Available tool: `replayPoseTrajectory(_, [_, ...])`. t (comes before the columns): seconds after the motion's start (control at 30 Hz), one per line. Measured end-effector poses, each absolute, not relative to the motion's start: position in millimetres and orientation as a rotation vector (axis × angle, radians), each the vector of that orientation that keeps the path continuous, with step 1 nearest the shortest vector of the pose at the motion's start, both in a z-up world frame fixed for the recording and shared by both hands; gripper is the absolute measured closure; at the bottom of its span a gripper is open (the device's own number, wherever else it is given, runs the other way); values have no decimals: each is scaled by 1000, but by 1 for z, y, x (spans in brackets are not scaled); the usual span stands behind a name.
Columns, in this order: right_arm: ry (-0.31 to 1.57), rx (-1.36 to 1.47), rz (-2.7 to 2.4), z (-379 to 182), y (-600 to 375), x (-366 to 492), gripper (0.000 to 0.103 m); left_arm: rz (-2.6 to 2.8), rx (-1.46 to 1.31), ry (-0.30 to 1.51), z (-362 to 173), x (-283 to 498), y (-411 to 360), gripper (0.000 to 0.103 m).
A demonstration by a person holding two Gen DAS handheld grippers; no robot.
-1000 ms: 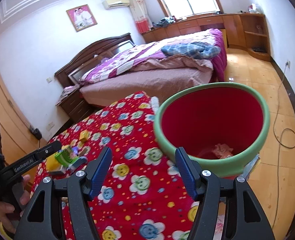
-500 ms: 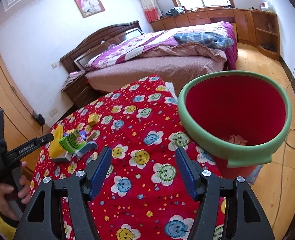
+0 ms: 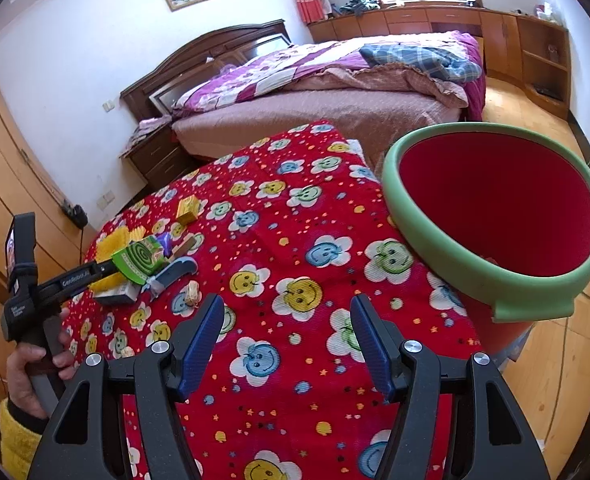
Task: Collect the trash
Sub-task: 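Close the left gripper on the yellow foam net and lift it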
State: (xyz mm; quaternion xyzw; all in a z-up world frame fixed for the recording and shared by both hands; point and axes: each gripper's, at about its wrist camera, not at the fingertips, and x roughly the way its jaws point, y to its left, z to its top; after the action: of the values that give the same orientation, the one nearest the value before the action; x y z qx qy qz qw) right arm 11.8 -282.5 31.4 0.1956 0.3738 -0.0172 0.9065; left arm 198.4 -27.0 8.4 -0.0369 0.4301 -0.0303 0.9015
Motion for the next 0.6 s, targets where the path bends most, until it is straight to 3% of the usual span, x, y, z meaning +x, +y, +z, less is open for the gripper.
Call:
replayPoseTrajectory(0.37, [808, 353, 14, 29, -258, 30, 36, -107, -206, 911, -1, 208, -16, 34])
replayPoseTrajectory(0.6, [825, 308, 60, 30, -237, 49, 36, -130, -231, 874, 3, 203, -9, 57])
